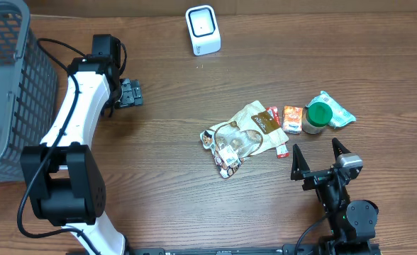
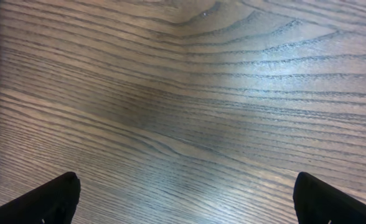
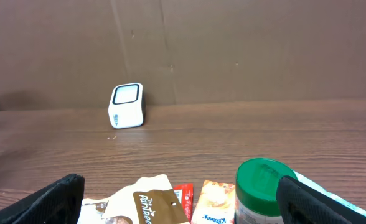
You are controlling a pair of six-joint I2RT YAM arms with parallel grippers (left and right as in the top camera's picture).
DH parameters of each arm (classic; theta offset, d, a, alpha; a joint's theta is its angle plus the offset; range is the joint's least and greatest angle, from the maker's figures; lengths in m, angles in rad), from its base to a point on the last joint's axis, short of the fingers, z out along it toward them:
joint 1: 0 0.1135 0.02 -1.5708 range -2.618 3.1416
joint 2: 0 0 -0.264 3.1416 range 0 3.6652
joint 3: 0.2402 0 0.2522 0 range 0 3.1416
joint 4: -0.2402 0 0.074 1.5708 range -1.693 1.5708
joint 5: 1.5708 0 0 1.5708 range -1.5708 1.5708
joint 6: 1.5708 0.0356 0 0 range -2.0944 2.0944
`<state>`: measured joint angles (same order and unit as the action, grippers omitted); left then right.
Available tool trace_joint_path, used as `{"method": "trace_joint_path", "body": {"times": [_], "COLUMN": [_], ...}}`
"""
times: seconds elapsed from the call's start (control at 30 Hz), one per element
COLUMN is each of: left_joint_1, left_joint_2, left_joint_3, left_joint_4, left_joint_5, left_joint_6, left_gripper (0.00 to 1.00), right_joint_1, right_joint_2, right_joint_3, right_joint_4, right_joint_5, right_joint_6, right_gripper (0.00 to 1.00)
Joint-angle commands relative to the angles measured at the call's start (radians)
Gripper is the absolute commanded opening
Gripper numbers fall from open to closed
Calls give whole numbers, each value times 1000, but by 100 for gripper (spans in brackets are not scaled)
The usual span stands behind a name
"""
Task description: Scan the item barcode
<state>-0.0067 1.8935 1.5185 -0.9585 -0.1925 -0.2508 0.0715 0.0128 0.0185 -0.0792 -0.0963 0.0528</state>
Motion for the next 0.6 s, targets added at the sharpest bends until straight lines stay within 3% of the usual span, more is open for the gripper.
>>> {"method": "trace_joint_path", "body": {"times": [0.0, 0.57], "left_joint_1": [-16, -13], "left_joint_2": [-125, -889], "left_joint_3": [14, 14], "left_joint_4": [-2, -6], "left_joint_5": [-7, 2], "left_joint_6": [12, 12], "left_gripper": [100, 99], "right_joint_1": [-6, -6], "right_joint_2": [-10, -10], "right_joint_3": [-11, -11], "right_joint_4": [2, 2], "right_joint_5": [13, 13], "right_joint_6": [7, 7], "right_gripper": [100, 100]}}
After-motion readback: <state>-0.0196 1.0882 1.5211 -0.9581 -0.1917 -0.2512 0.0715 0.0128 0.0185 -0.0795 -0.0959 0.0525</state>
